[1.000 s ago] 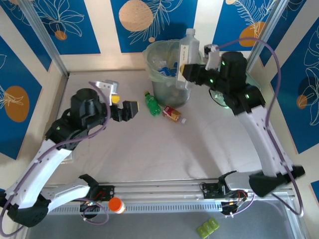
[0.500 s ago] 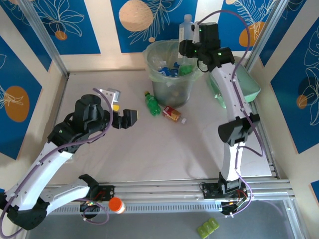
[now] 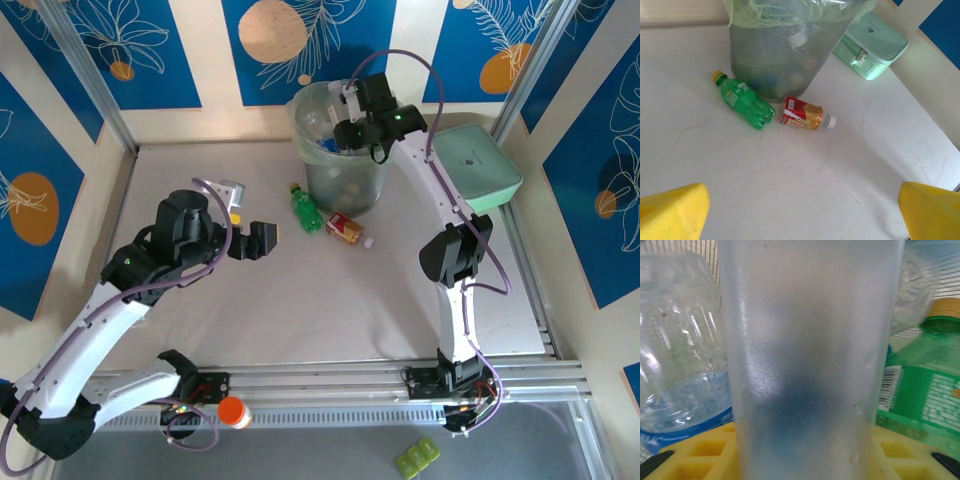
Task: Put the plastic bottles in the bin
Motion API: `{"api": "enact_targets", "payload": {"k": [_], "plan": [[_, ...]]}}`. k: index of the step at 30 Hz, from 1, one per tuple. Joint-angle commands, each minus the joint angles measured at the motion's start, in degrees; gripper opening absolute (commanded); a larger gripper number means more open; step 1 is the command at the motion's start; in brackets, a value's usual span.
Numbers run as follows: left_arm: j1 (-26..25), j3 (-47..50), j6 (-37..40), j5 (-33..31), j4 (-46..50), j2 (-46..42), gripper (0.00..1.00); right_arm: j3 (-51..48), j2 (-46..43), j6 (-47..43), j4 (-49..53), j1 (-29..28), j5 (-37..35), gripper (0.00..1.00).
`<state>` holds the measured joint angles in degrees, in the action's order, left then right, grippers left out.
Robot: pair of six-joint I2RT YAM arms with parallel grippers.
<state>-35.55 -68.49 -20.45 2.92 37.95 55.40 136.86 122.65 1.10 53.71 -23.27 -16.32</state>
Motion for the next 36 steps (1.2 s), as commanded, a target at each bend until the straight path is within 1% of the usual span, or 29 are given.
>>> {"api": "enact_targets", "payload": {"k": [1,4,7,10,13,14,16,20,24,26,28,31,36], "plan": [[-0.3,1.1,1.0,0.2,-0.5,0.4,0.96,2.2,-0.3,-6.1,-0.6,-0.8,1.1,0.52],[-0.3,1.5,0.7,0.1,-0.6,0.7,0.96,3.6,0.5,-5.5,-0.1,-0.8,1.6,0.66],[-0.2,1.4,0.8,-0.3,-0.3,0.5,0.97,5.2,0.6,-5.3,0.7,-1.0,1.3,0.73],[-0.3,1.3,1.2,-1.1,0.2,0.2,0.97,6.0,-0.5,-5.2,0.9,-1.0,2.0,0.74],[-0.3,1.2,1.3,-1.6,0.0,0.2,0.97,6.4,-2.0,-2.9,0.1,0.0,7.3,0.74],[-0.2,1.3,1.2,-1.6,-0.2,0.3,0.97,6.9,-2.0,-1.7,-0.4,0.7,8.6,0.73],[-0.3,1.2,1.0,-1.8,-0.3,0.5,0.97,9.3,-0.9,0.0,-0.6,1.6,8.6,0.71],[-0.3,1.2,0.4,-2.7,-0.6,0.3,0.97,17.0,4.8,3.4,2.5,3.3,8.6,0.64],[-0.3,1.1,-0.2,-3.1,-0.4,0.1,0.97,16.9,7.5,5.8,3.3,4.5,9.5,0.55],[-0.3,1.3,-0.4,-3.4,-0.3,0.1,0.97,16.8,9.2,5.9,4.0,4.4,10.5,0.48],[-0.3,1.5,-0.5,-3.6,-0.2,0.1,0.97,16.7,10.8,5.8,4.8,4.2,11.4,0.46],[-0.3,1.9,-0.9,-3.9,-0.3,0.1,0.97,16.1,12.2,5.1,5.6,3.5,10.6,0.37],[-0.2,2.1,-1.4,-4.5,-0.2,0.2,0.97,14.9,10.9,4.2,5.2,2.6,7.9,0.36]]}}
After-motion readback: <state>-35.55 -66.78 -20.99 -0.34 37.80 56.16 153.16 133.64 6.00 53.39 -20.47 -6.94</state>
